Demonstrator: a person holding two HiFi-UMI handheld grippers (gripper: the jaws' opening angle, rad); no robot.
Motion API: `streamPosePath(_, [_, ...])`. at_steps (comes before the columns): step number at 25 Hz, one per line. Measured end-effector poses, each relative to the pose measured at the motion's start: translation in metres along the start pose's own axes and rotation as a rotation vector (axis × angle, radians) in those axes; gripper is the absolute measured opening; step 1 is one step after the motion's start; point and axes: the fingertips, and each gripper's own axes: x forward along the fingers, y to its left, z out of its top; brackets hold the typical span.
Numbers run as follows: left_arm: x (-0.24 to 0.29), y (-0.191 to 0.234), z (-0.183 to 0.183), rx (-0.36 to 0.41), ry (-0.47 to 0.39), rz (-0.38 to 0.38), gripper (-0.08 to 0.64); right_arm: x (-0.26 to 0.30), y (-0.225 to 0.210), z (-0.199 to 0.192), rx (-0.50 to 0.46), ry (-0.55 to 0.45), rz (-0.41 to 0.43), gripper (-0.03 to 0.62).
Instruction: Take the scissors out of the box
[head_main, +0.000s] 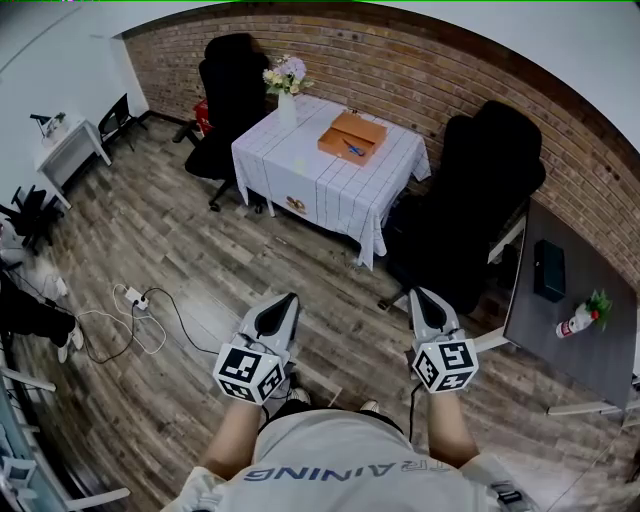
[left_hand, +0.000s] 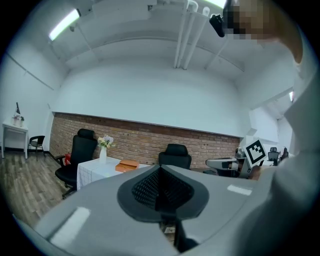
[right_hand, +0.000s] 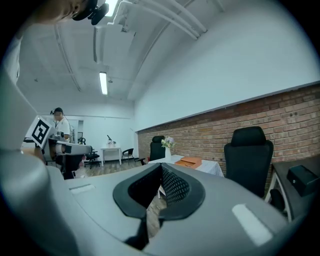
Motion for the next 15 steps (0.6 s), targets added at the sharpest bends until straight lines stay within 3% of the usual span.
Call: streamPosePath(15, [-0.02,0.084,0.0,-0.018,0.01,-0.053,0.002,0.063,0.072,-0.02,-0.011,0.053,-0.015,0.014])
